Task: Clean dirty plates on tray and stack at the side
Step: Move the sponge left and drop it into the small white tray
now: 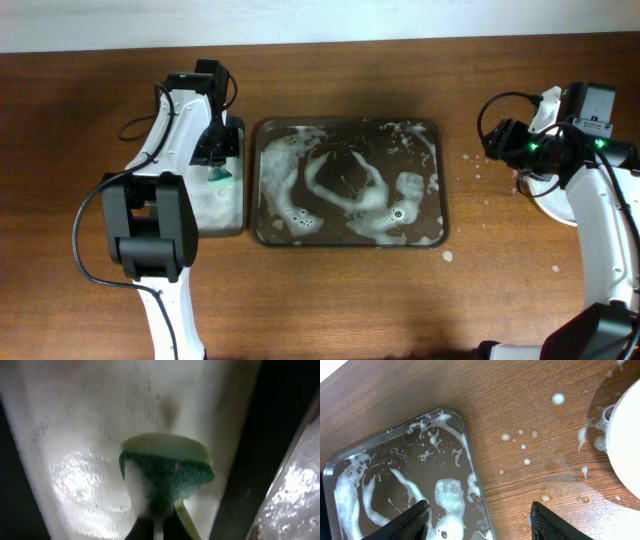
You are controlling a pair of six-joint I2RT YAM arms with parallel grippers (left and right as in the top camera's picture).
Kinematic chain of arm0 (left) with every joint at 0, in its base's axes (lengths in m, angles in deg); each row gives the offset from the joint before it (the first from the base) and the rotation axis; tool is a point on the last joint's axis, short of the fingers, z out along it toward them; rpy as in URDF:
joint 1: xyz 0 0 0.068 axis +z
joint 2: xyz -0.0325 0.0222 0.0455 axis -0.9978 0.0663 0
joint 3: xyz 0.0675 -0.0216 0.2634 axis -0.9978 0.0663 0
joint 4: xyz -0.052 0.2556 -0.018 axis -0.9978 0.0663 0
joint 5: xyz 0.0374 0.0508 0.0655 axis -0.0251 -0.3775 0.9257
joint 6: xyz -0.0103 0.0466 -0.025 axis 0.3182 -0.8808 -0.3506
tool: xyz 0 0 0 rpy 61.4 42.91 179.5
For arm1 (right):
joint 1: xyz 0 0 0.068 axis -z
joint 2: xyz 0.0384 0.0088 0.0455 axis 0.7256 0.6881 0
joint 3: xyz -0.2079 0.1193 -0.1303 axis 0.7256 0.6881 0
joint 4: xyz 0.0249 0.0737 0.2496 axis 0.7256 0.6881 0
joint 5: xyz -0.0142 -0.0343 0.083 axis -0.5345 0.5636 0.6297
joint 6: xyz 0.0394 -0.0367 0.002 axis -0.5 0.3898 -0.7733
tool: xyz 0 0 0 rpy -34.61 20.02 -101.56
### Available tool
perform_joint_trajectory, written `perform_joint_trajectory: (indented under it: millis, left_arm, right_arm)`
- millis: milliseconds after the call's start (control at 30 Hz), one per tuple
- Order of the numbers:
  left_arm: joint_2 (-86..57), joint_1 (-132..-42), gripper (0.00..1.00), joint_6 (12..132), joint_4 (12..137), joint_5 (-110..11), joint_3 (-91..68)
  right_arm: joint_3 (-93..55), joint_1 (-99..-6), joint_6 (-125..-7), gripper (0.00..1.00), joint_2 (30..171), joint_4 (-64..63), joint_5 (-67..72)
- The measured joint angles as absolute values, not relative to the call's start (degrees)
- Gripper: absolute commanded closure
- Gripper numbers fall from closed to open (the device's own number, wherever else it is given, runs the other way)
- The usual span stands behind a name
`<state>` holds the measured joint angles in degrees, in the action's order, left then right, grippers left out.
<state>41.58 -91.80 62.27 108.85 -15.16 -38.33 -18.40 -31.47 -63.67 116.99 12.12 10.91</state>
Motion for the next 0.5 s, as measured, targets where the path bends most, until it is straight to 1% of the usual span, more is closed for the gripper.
perform_joint_trajectory:
  millis: [100,167,200,233,300,400,500]
  left_arm:
    - [41.6,-91.8,0.66,62.3,108.1,-14.6,-38.2]
    - [41.6,-91.8,0.5,62.4,108.1,-14.5,-38.2]
    - [41.6,-91.8,0.31,62.6,108.2,-14.4,-38.2]
    - [41.6,-91.8,0.25,62.3,108.2,-14.3,-38.2]
    - [41.6,-91.8,0.2,62.3,108.2,-14.2,-38.2]
    - [41.6,-91.8,0.18,62.6,108.5,-14.1,-38.2]
    - [41.6,-91.8,0.18,62.6,109.4,-14.1,-38.2]
  right_arm:
    - [-18.4,-31.5,-63.6,0.34,117.0,12.1,10.9]
    - [-18.4,-31.5,-63.6,0.34,117.0,12.1,10.9]
    - [-18.4,-31.5,-63.5,0.34,117.0,12.1,10.9]
    - [-18.4,-31.5,-63.5,0.34,117.0,12.1,10.9]
    - [-18.4,-31.5,-63.5,0.34,117.0,12.1,10.9]
    - [-18.4,-31.5,-63.5,0.34,117.0,12.3,10.9]
    - [-18.4,-31.5,-63.5,0.39,117.0,13.0,10.9]
